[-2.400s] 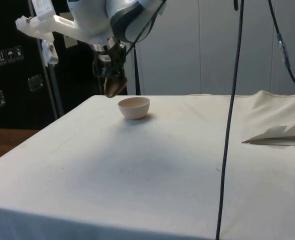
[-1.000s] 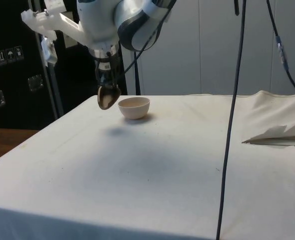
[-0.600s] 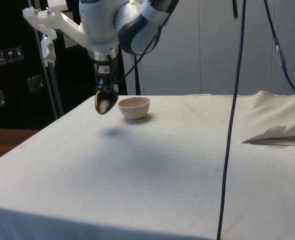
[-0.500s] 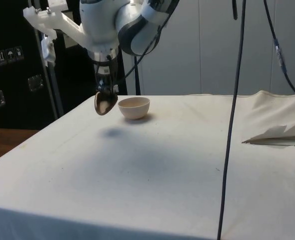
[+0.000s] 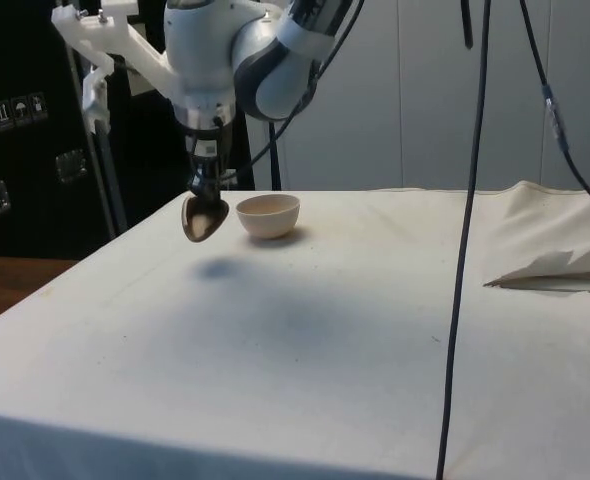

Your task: Pour the coffee beans from the cup into the bowl.

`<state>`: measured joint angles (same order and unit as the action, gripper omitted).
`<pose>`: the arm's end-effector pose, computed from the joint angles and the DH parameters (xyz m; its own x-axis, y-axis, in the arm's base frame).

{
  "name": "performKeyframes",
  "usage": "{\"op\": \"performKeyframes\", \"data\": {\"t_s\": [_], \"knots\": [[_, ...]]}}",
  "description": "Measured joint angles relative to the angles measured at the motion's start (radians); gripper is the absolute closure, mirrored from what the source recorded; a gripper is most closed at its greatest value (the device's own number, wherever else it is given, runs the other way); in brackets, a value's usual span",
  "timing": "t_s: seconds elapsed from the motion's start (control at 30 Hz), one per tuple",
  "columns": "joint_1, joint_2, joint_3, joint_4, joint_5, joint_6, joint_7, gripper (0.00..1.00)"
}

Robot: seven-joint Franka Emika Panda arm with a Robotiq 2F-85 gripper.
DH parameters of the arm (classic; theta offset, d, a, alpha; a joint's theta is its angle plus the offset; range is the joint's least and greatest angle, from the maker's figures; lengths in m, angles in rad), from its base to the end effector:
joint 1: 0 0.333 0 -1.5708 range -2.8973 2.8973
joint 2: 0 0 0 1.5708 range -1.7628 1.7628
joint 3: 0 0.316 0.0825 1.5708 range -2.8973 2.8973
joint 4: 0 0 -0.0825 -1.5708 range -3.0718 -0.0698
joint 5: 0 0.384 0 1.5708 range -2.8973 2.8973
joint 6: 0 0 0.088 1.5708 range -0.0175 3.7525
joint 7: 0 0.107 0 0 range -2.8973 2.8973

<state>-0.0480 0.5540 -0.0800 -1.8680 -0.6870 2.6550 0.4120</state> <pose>0.6544 -0.0627 0.2363 0.9625 0.1040 0.2504 0.0003 -0.9239 0.3826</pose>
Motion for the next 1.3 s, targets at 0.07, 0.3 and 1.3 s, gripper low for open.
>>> {"op": "performKeyframes", "data": {"t_s": [0.07, 0.3, 1.3], "knots": [[0.0, 0.0, 0.0, 0.0, 0.0, 0.0, 0.0, 1.0], [0.0, 0.021, 0.0, 0.0, 0.08, 0.046, -0.087, 1.0], [0.001, 0.08, 0.025, -0.001, 0.242, 0.141, -0.279, 1.0]]}}
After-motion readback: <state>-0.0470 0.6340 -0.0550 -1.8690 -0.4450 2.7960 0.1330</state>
